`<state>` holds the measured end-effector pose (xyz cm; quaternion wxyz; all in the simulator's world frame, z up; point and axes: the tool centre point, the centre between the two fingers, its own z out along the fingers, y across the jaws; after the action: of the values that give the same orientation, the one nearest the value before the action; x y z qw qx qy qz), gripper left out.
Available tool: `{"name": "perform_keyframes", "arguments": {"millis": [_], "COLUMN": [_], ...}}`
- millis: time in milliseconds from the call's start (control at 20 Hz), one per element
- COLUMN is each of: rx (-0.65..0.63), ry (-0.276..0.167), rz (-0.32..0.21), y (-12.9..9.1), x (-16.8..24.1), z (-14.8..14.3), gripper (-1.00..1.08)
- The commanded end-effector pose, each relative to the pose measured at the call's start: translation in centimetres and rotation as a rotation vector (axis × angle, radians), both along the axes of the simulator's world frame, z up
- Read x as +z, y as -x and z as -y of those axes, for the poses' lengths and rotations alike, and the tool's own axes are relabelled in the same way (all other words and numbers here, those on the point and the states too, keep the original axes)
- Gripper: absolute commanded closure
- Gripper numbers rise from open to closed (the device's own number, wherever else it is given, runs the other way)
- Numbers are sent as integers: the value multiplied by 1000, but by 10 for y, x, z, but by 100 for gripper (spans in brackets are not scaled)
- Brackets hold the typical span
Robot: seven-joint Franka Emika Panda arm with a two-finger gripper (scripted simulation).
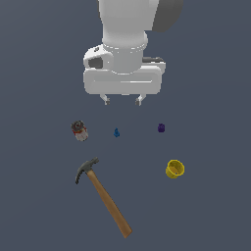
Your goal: Pick up a designated object from a clutter of objects.
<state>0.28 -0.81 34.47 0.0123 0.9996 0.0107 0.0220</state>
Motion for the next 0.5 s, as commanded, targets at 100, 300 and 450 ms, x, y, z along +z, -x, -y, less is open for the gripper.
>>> {"name": "perform_keyframes", "arguments": {"millis": [100,300,450], "rx": [1,11,17], "ry": [-2,-18,-27], "rz": [-1,-4,-6], "y": [0,2,3], "x": [-1,-4,-5], "z": [-1,-7,-13], "gripper": [-92,-92,-92]}}
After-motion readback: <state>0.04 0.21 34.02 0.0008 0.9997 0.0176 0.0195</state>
